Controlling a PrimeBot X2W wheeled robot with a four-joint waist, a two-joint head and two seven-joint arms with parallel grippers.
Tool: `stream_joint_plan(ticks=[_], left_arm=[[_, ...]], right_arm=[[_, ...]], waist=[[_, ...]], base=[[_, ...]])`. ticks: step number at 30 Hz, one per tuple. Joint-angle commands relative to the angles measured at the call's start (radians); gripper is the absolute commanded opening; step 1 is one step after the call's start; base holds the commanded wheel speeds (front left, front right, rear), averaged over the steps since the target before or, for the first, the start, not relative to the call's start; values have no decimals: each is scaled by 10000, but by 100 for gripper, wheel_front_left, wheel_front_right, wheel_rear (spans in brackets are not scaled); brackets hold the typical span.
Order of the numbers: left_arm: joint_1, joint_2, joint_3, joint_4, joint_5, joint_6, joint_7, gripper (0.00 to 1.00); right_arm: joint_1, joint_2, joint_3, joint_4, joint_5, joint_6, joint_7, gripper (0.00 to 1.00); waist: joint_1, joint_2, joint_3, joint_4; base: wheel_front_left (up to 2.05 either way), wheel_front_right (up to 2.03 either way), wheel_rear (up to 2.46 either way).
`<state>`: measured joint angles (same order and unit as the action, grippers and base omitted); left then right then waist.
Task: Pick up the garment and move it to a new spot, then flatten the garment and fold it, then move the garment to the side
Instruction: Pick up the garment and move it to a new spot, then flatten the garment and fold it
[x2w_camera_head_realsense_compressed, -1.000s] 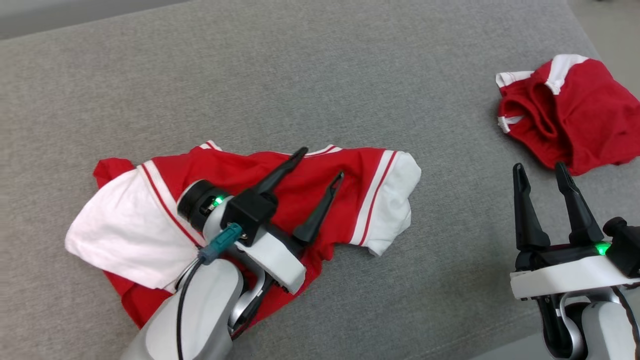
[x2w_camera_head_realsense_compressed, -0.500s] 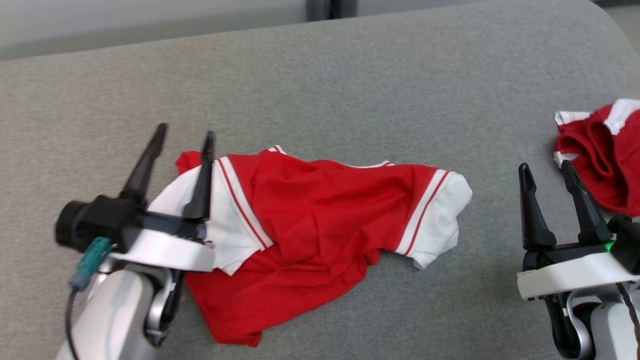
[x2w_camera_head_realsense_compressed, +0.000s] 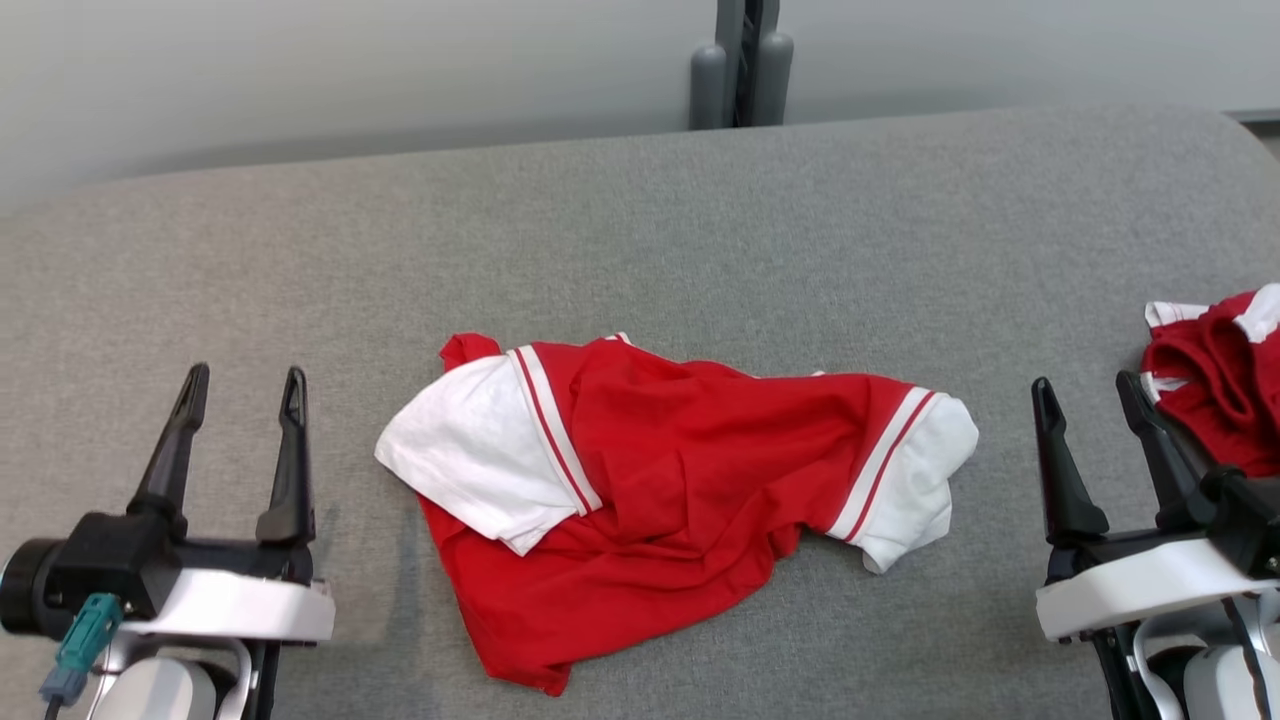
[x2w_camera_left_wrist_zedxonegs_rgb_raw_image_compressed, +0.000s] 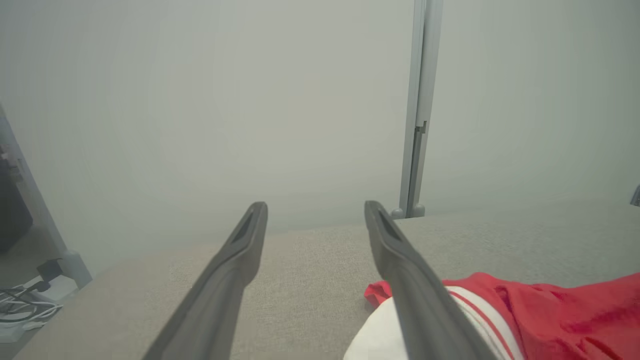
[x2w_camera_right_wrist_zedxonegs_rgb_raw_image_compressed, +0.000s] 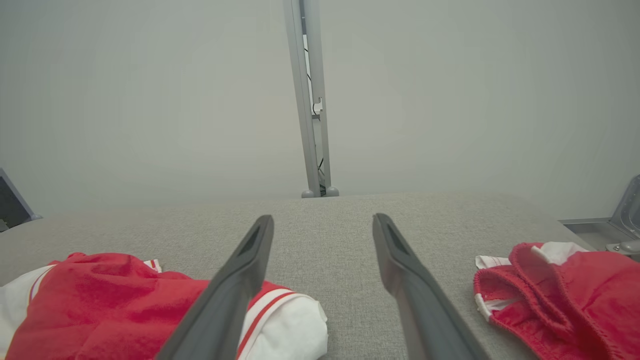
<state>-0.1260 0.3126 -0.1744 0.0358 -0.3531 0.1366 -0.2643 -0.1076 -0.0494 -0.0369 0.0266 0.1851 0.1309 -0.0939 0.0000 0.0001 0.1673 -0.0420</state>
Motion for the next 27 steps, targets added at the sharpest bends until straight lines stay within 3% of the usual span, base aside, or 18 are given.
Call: stream_joint_plan(ticks=[1, 27], left_arm=[[284, 110, 88, -57, -30, -95, -10, 100], [1686, 277, -315, -161, -300, -22, 571, 100]], right_arm=[[203, -38, -38, -4, -52, -3, 81, 100], [1244, -38, 97, -311, -187, -3, 572, 100]], waist=[[0, -1, -285, 121], [0, -1, -1633, 362]], base=[[0, 0, 0], [0, 0, 0]])
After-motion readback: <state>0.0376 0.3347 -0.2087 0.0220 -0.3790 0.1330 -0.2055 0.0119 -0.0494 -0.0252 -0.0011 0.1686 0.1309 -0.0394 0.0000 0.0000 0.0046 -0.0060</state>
